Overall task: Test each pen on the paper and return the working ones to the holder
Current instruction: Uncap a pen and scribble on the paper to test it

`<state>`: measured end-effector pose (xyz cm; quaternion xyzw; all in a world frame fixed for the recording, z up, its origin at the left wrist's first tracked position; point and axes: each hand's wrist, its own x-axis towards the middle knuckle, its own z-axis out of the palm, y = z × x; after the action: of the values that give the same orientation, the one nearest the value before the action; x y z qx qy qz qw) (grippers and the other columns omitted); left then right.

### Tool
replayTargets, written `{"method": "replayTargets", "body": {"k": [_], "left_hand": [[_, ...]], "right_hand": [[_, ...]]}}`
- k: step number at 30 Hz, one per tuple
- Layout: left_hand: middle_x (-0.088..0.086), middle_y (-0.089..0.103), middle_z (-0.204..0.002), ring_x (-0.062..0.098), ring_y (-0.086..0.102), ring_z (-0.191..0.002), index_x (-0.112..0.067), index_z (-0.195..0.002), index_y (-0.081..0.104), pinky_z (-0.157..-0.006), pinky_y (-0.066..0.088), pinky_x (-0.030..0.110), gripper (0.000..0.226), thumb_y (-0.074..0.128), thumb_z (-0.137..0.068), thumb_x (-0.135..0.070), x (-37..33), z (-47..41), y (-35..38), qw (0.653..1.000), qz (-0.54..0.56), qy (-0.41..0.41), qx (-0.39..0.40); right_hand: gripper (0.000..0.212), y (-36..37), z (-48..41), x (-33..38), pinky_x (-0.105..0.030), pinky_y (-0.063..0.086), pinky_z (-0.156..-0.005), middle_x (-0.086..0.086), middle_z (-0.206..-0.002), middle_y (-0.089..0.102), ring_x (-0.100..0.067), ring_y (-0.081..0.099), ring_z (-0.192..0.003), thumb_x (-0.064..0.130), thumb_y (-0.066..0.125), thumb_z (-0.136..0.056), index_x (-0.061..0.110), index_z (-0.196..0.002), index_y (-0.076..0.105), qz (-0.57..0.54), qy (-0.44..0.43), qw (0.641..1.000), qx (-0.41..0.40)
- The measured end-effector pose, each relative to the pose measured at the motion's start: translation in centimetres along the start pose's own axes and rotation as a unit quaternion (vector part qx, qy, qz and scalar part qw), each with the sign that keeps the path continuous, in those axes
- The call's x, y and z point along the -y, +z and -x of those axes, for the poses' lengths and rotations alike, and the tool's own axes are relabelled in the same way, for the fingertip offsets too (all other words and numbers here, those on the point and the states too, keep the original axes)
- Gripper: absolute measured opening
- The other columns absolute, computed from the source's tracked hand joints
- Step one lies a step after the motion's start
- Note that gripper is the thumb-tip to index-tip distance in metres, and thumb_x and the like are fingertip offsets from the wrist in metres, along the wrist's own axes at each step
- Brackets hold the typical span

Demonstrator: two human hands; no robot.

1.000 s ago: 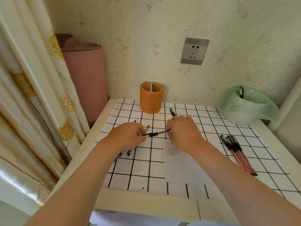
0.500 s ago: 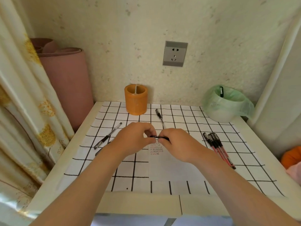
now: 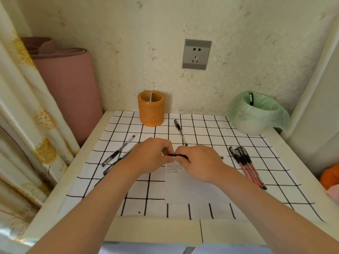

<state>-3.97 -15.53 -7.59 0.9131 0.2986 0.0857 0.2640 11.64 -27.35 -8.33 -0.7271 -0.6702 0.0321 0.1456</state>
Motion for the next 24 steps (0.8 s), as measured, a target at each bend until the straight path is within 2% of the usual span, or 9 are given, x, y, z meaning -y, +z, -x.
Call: {"method": "replayTargets", "body": {"k": [4, 7, 9, 11, 13, 16, 20, 22, 24], "left_hand": [[-0.018, 0.068, -0.085, 0.002, 0.059, -0.075, -0.037, -0.084, 0.067, -0.072, 0.052, 0.03, 0.01, 0.075, -0.083, -0.041, 0.2, -0.4, -0.1, 1.0, -0.002, -0.01, 0.013], [-0.017, 0.068, -0.086, 0.003, 0.059, -0.077, -0.037, -0.086, 0.067, -0.073, 0.054, 0.033, 0.009, 0.074, -0.083, -0.042, 0.2, -0.5, 0.0, 1.0, -0.015, -0.01, 0.023], [-0.016, 0.067, -0.088, 0.004, 0.061, -0.081, -0.036, -0.089, 0.067, -0.076, 0.055, 0.035, 0.01, 0.073, -0.084, -0.042, 0.2, -0.5, 0.1, 0.998, -0.05, -0.018, 0.029], [-0.015, 0.067, -0.092, 0.005, 0.061, -0.086, -0.035, -0.093, 0.066, -0.077, 0.054, 0.032, 0.011, 0.071, -0.085, -0.041, 0.4, -0.5, -0.1, 0.996, -0.081, -0.027, 0.034], [-0.015, 0.066, -0.095, 0.005, 0.06, -0.088, -0.035, -0.096, 0.066, -0.073, 0.05, 0.026, 0.011, 0.069, -0.087, -0.041, 0.5, -0.4, -0.3, 0.994, -0.102, -0.026, 0.04], [-0.016, 0.067, -0.097, 0.004, 0.059, -0.089, -0.035, -0.097, 0.067, -0.069, 0.046, 0.022, 0.012, 0.069, -0.087, -0.04, 0.7, -0.2, -0.7, 0.992, -0.107, -0.026, 0.062], [-0.02, 0.066, -0.096, 0.002, 0.058, -0.082, -0.037, -0.094, 0.069, -0.07, 0.048, 0.022, 0.011, 0.072, -0.084, -0.038, 0.7, 0.1, -0.5, 0.991, -0.085, -0.026, 0.099], [-0.019, 0.065, -0.098, 0.001, 0.058, -0.083, -0.038, -0.093, 0.069, -0.073, 0.051, 0.023, 0.013, 0.074, -0.081, -0.036, 0.8, 0.1, -0.3, 0.99, -0.074, -0.027, 0.119], [-0.017, 0.061, -0.102, 0.003, 0.058, -0.088, -0.037, -0.097, 0.068, -0.077, 0.052, 0.024, 0.02, 0.076, -0.079, -0.036, 0.7, 0.2, -0.2, 0.988, -0.069, -0.029, 0.137]], "right_hand": [[0.023, 0.0, -0.2, -0.5, -0.024, 0.035, -0.054, 0.014, -0.061, 0.05, -0.007, 0.049, -0.06, 0.042, 0.046, -0.101, 0.032, -0.103, 0.066, -0.028, 0.001, 0.999, 0.017], [0.023, 0.4, -0.2, -0.9, -0.029, 0.039, -0.061, 0.013, -0.077, 0.059, -0.011, 0.054, -0.069, 0.037, 0.045, -0.102, 0.028, -0.116, 0.062, -0.055, 0.01, 0.997, 0.052], [0.027, 0.7, 0.0, -1.4, -0.029, 0.038, -0.059, 0.007, -0.083, 0.062, -0.014, 0.053, -0.071, 0.028, 0.044, -0.101, 0.029, -0.128, 0.049, -0.085, 0.023, 0.994, 0.071], [0.032, 0.5, 0.3, -2.0, -0.035, 0.042, -0.059, -0.007, -0.081, 0.062, -0.021, 0.053, -0.067, 0.013, 0.041, -0.098, 0.034, -0.123, 0.041, -0.127, 0.029, 0.987, 0.093], [0.034, 0.1, 0.5, -2.4, -0.037, 0.049, -0.06, -0.008, -0.086, 0.063, -0.019, 0.055, -0.061, 0.003, 0.039, -0.095, 0.035, -0.105, 0.049, -0.178, 0.038, 0.979, 0.091], [0.043, -0.2, 0.5, -2.7, -0.032, 0.055, -0.057, -0.001, -0.09, 0.066, -0.021, 0.067, -0.062, -0.002, 0.039, -0.094, 0.028, -0.087, 0.069, -0.296, 0.089, 0.949, 0.053], [0.06, 0.1, 0.3, -2.8, -0.029, 0.052, -0.057, -0.001, -0.082, 0.072, -0.02, 0.068, -0.063, -0.019, 0.038, -0.085, 0.026, -0.1, 0.075, -0.43, 0.123, 0.894, 0.025], [0.056, 0.3, 0.2, -2.8, -0.03, 0.052, -0.056, -0.005, -0.08, 0.068, -0.022, 0.068, -0.063, -0.024, 0.046, -0.084, 0.02, -0.106, 0.073, -0.469, 0.118, 0.875, 0.004], [0.041, 0.6, 0.3, -2.6, -0.032, 0.052, -0.053, -0.008, -0.08, 0.065, -0.028, 0.067, -0.063, -0.018, 0.055, -0.088, 0.013, -0.111, 0.071, -0.503, 0.114, 0.856, -0.013]]}}
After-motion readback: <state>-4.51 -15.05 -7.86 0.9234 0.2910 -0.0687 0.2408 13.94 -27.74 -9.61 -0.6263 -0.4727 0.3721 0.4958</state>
